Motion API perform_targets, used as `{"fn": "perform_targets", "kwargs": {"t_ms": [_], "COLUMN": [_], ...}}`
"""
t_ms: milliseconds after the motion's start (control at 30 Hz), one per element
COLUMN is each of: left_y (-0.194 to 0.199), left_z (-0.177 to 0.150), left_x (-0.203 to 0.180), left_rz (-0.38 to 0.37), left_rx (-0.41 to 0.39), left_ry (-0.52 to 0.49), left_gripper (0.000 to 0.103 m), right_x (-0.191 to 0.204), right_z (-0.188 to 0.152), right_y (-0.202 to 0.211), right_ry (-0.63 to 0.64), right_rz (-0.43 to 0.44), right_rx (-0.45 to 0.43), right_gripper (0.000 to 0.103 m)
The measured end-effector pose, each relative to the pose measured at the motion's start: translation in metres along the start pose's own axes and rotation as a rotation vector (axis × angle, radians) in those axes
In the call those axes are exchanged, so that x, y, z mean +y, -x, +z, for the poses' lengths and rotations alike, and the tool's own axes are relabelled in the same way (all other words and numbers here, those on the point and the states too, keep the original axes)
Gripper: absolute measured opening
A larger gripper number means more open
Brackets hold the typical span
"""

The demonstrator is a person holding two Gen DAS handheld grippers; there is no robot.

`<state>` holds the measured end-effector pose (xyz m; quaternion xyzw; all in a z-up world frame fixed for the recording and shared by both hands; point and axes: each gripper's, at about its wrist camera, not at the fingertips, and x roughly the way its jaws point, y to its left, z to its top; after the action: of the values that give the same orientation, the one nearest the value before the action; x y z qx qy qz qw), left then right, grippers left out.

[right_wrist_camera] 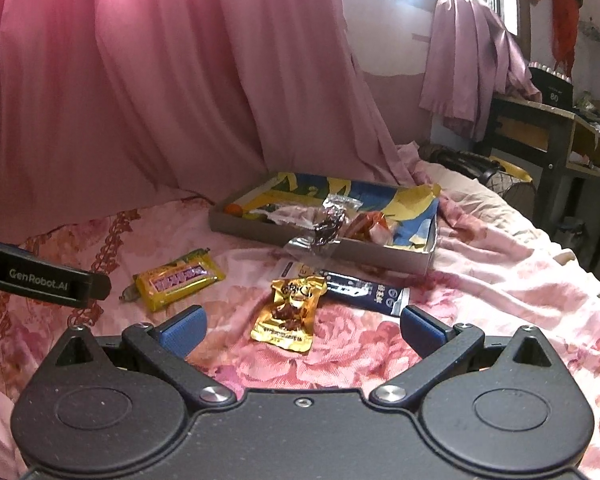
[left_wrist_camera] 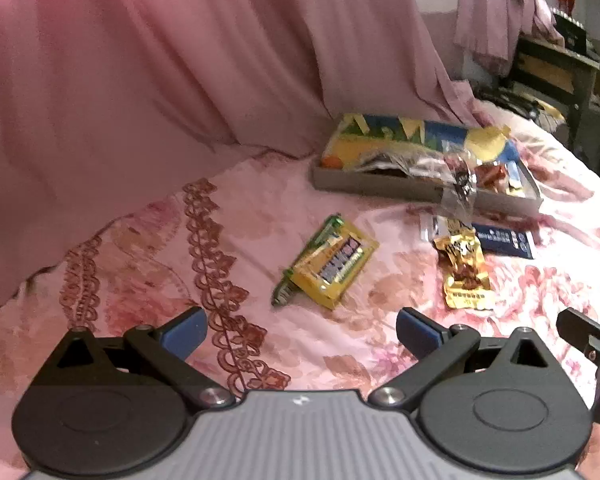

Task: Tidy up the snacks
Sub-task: 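Move both tools back over the remaining snacks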

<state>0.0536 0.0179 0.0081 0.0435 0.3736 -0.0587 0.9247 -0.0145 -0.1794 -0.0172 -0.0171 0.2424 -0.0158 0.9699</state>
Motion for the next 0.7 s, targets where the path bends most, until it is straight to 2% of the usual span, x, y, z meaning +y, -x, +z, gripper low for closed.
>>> {"fn": "perform_targets", "kwargs": {"t_ms": [200,333,467,700], "left_y": [-0.027,-0.050,-0.072,-0.096], "left_z": [0.013,0.020,0.028,0.046], "left_x": [0.011,0.024,0.036,0.067], "left_rz": [-0.036,0.005,0.096,0.117], "left_rx": [0.109,0.171,0.209,0.224], "left_ry": [0.021,0.050,0.030,0.142], "left_gripper": [0.103,0.103,0.103,0.103], "right_x": [0.005,0.012,0.020,0.030], "right_z": [-0.002,-0.005,-0.007,-0.009], "right_y": [-0.008,-0.015,-0.022,-0.046], "right_ry": [0.023,0.054,0.090,0.108], "right_rz": [0.016,0.025,0.029,0.036], "right_rx": [0.041,0.071,0.098,0.166], "right_gripper": [0.102,0.102,0.102,0.102]}}
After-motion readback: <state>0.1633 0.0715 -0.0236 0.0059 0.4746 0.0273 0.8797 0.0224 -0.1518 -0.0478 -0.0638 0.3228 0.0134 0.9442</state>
